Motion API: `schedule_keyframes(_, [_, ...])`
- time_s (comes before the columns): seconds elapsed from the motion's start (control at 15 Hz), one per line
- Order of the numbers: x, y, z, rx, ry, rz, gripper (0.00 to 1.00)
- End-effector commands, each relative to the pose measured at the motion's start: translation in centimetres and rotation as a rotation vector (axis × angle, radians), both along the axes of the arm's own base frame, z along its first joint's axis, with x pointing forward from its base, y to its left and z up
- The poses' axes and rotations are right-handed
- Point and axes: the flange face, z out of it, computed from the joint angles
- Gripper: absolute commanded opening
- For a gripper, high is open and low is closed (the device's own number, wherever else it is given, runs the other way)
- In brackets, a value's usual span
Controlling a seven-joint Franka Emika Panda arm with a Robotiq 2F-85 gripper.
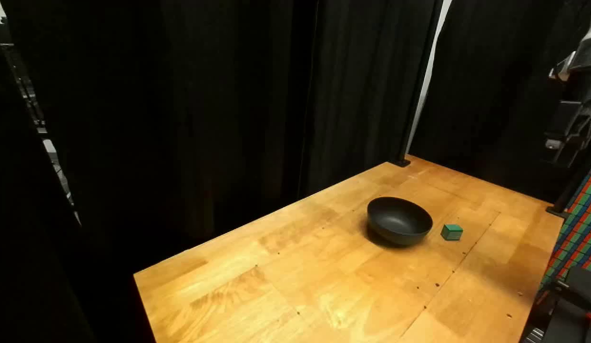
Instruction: Pick a block and put it in the bowl
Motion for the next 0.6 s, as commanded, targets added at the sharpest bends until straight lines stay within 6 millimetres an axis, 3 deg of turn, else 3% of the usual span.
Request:
schedule_keyframes(0.0, [0.0,0.0,0.1,0.000,0.000,0.000,1.00])
schedule_keyframes(0.2, [0.1,-0.1,0.2,-0.001,-0.003,0.000,1.00])
schedule_keyframes(0.27, [0.9,1.5,0.2,-0.117,0.001,-0.025,1.00])
schedule_keyframes(0.53, [4.4,8.0,-1.2,-0.306,-0.045,-0.046,1.00])
